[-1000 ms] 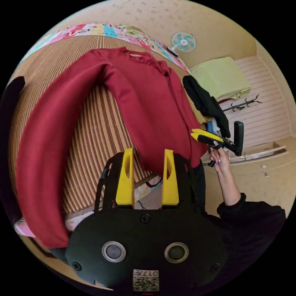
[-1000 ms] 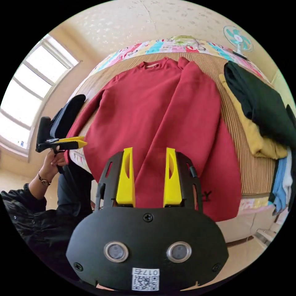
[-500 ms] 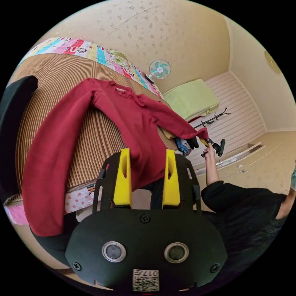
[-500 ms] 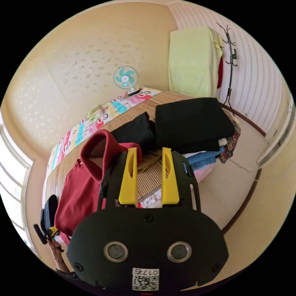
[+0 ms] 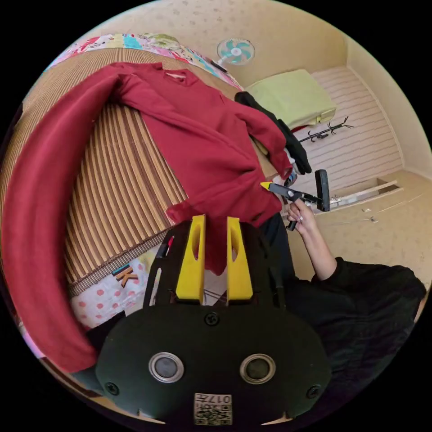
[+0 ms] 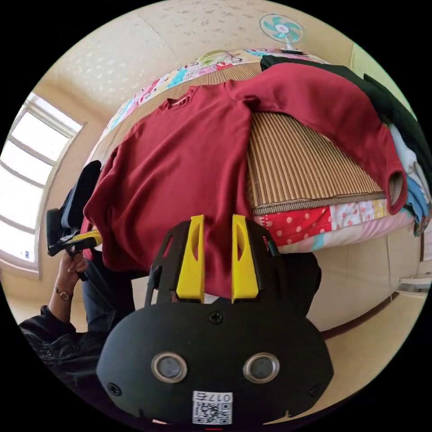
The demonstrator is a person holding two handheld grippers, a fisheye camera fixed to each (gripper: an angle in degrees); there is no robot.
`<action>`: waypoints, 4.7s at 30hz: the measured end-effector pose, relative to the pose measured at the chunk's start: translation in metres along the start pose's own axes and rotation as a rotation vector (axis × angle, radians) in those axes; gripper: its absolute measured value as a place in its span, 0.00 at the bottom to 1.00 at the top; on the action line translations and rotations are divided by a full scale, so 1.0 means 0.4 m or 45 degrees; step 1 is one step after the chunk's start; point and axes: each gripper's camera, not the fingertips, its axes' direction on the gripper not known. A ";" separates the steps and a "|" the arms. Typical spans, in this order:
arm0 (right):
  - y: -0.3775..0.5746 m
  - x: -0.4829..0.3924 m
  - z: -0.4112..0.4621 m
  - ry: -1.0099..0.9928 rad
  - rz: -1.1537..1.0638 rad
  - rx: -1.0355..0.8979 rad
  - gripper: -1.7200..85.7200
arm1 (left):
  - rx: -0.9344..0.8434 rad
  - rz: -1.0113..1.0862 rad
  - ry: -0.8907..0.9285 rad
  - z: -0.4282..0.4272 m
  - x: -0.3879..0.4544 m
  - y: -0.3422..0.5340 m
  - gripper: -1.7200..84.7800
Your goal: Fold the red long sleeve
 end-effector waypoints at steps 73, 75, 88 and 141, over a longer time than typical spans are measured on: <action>0.198 -0.341 -0.313 -0.915 -0.499 -0.010 0.03 | 0.895 0.263 0.042 -0.341 0.376 -0.464 0.10; 0.224 -0.069 -0.413 -0.871 -0.302 0.101 0.04 | 0.720 0.284 0.097 -0.201 0.403 -0.499 0.11; 0.474 1.077 -0.726 -0.682 1.097 0.988 0.15 | 0.395 -0.214 0.140 0.076 0.190 -0.119 0.12; 0.000 -0.296 -0.224 -0.165 -0.038 -0.077 0.15 | 0.476 -0.220 -0.299 -0.190 0.171 0.057 0.03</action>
